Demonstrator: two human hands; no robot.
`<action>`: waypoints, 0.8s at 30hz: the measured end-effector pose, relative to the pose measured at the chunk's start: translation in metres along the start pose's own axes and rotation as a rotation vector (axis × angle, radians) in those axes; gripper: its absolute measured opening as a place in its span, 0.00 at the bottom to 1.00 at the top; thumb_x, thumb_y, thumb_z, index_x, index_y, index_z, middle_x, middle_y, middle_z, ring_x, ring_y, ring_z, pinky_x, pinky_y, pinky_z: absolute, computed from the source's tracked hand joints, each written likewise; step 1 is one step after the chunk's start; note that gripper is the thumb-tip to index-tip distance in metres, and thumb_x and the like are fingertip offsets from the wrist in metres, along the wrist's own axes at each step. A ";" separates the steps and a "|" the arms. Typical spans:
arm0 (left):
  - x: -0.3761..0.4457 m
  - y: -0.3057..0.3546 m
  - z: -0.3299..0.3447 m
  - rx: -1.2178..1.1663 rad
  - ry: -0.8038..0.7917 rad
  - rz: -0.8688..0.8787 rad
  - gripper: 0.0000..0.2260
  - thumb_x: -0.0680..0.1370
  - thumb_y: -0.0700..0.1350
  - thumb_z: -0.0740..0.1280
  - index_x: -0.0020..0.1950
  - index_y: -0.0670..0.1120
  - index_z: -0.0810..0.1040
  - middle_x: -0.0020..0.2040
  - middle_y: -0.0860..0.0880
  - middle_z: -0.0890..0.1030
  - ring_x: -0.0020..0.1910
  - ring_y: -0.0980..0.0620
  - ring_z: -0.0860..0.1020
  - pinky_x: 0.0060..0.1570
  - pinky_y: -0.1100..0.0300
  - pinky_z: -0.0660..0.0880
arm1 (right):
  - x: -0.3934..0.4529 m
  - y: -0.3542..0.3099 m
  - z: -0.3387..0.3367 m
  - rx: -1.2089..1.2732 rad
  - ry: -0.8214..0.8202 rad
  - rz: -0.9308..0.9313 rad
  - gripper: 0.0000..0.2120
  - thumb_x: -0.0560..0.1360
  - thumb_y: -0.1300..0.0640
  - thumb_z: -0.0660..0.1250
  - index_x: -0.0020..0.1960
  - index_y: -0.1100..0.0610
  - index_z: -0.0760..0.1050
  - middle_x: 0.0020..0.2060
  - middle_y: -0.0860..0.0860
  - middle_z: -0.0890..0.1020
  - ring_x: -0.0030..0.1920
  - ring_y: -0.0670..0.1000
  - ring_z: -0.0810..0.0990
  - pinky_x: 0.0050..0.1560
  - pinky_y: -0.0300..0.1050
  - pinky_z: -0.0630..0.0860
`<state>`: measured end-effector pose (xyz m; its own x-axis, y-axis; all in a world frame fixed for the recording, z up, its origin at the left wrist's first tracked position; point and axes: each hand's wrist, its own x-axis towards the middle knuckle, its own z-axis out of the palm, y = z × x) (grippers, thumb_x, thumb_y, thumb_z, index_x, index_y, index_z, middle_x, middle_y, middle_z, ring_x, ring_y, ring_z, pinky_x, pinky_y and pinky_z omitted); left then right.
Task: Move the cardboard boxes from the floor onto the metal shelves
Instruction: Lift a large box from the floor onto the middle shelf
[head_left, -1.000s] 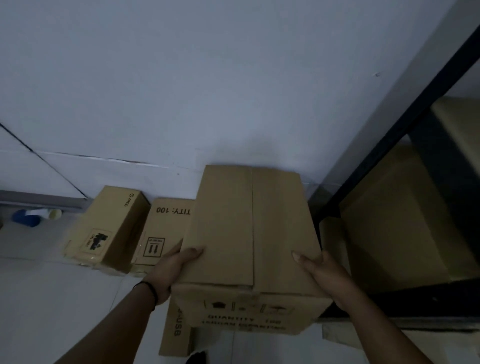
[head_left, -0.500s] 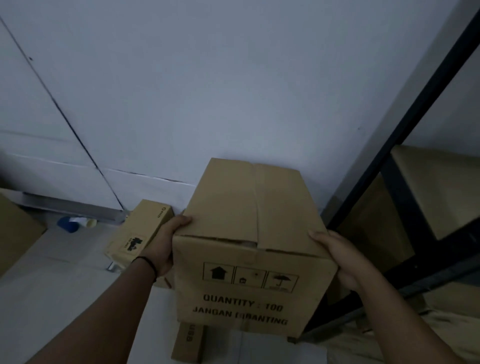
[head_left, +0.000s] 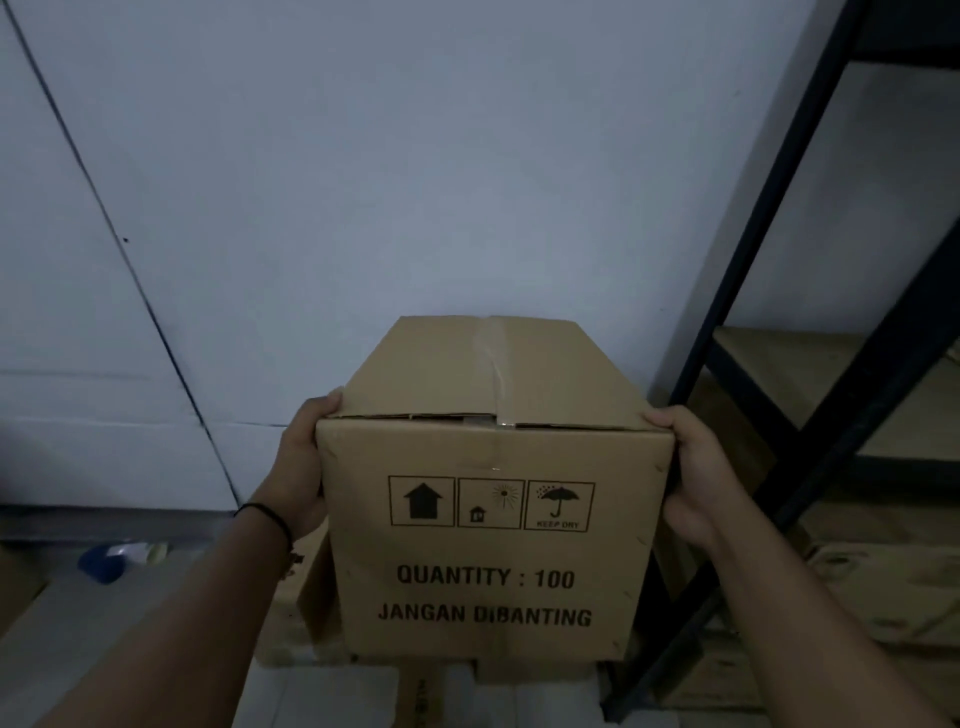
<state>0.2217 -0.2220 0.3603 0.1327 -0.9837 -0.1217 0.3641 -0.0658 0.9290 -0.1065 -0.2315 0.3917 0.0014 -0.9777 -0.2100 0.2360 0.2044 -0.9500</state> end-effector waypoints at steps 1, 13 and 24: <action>-0.004 0.007 -0.003 -0.002 -0.017 0.005 0.20 0.79 0.56 0.56 0.56 0.45 0.80 0.45 0.42 0.84 0.40 0.45 0.81 0.43 0.52 0.76 | -0.009 -0.001 0.004 0.003 -0.005 -0.018 0.14 0.77 0.51 0.59 0.48 0.57 0.79 0.37 0.54 0.82 0.40 0.55 0.79 0.43 0.47 0.73; -0.092 0.057 -0.012 0.013 -0.207 0.121 0.20 0.79 0.56 0.56 0.49 0.45 0.82 0.40 0.44 0.84 0.36 0.47 0.82 0.35 0.57 0.79 | -0.154 -0.013 0.023 0.070 0.080 -0.186 0.16 0.77 0.50 0.58 0.55 0.56 0.79 0.40 0.55 0.83 0.42 0.54 0.80 0.44 0.48 0.74; -0.235 0.036 0.012 -0.107 -0.397 0.049 0.19 0.79 0.54 0.56 0.47 0.44 0.83 0.39 0.43 0.83 0.34 0.47 0.82 0.34 0.57 0.80 | -0.342 0.004 -0.014 0.137 0.206 -0.250 0.17 0.77 0.51 0.59 0.61 0.57 0.77 0.44 0.56 0.83 0.43 0.55 0.81 0.42 0.48 0.76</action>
<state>0.1923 0.0053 0.4263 -0.2056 -0.9749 0.0854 0.4631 -0.0200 0.8861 -0.1194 0.1048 0.4561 -0.2656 -0.9636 -0.0303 0.3327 -0.0621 -0.9410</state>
